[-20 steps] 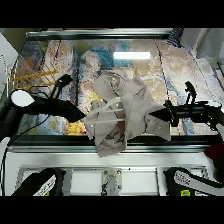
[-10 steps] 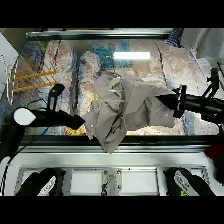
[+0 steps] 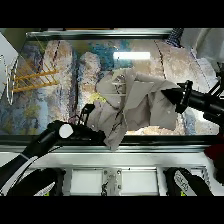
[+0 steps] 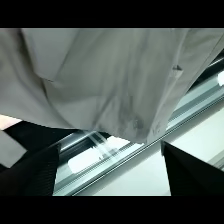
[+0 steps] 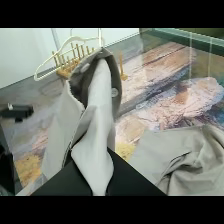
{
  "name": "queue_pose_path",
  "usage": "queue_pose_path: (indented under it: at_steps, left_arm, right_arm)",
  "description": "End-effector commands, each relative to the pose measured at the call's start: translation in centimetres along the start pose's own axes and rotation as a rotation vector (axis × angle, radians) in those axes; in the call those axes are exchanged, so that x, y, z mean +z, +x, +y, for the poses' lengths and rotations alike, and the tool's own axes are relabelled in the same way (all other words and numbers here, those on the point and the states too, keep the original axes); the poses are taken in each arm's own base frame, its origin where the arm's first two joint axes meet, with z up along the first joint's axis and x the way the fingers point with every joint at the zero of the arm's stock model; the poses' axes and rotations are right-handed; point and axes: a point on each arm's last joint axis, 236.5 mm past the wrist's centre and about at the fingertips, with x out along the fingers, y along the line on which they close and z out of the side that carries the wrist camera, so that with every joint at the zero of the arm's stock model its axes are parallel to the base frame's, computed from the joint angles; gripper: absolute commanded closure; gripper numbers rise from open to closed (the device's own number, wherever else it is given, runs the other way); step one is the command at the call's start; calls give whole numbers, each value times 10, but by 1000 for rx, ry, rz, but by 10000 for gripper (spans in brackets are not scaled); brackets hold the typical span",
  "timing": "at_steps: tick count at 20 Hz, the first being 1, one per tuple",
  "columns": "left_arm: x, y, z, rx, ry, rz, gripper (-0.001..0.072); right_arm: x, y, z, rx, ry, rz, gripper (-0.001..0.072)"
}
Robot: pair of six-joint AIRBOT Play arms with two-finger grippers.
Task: Fold the clothes and pants, and hang the long-sleeved shirts on hangers.
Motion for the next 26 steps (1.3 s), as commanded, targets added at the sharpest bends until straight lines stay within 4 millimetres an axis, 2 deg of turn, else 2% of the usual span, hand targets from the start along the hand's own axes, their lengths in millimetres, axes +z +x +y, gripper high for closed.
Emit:
queue_pose_path:
  at_steps: [1, 4, 8, 9, 10, 11, 13, 14, 17, 19, 22, 24, 26]
  left_arm:
    - [-9, 33, -1, 54, -49, 70, -3]
    - [-8, 45, 2, 70, -67, 122, 96]
    - [-5, 54, 4, 79, -93, 140, 97]
    - [-6, 55, 5, 83, -105, 142, 116]
    - [-7, 54, 7, 85, -113, 144, 406]
    - [-7, 54, 10, 88, -123, 146, 572]
    - [-7, 51, 15, 91, -141, 151, 589]
    - [-3, 48, 17, 90, -146, 138, 691]
    - [21, 25, 28, 79, -167, 47, 692]
    - [43, 1, 46, 80, -203, -41, 693]
    - [72, -45, 82, 97, -292, -169, 693]
    - [87, -75, 103, 110, -319, -205, 693]
    - [95, -94, 117, 117, -334, -186, 692]
  right_arm:
    - [4, 0, -1, -8, 10, -12, 706]
    - [4, 0, -1, -8, 10, -12, 706]
    - [4, 0, -1, -8, 10, -12, 706]
    - [4, 0, -1, -8, 10, -12, 706]
    - [4, 0, -1, -8, 10, -12, 706]
    - [4, 0, -1, -8, 10, -12, 706]
    - [4, 0, -1, -8, 10, -12, 706]
    - [4, 0, -1, -8, 10, -12, 706]
    - [4, 0, -1, -8, 10, -12, 706]
    - [4, 0, 0, -1, 18, -12, 706]
    - [5, -1, 24, 99, 18, -17, 707]
    - [18, -5, 44, 187, 23, -71, 706]
    - [29, -7, 53, 223, 27, -119, 707]
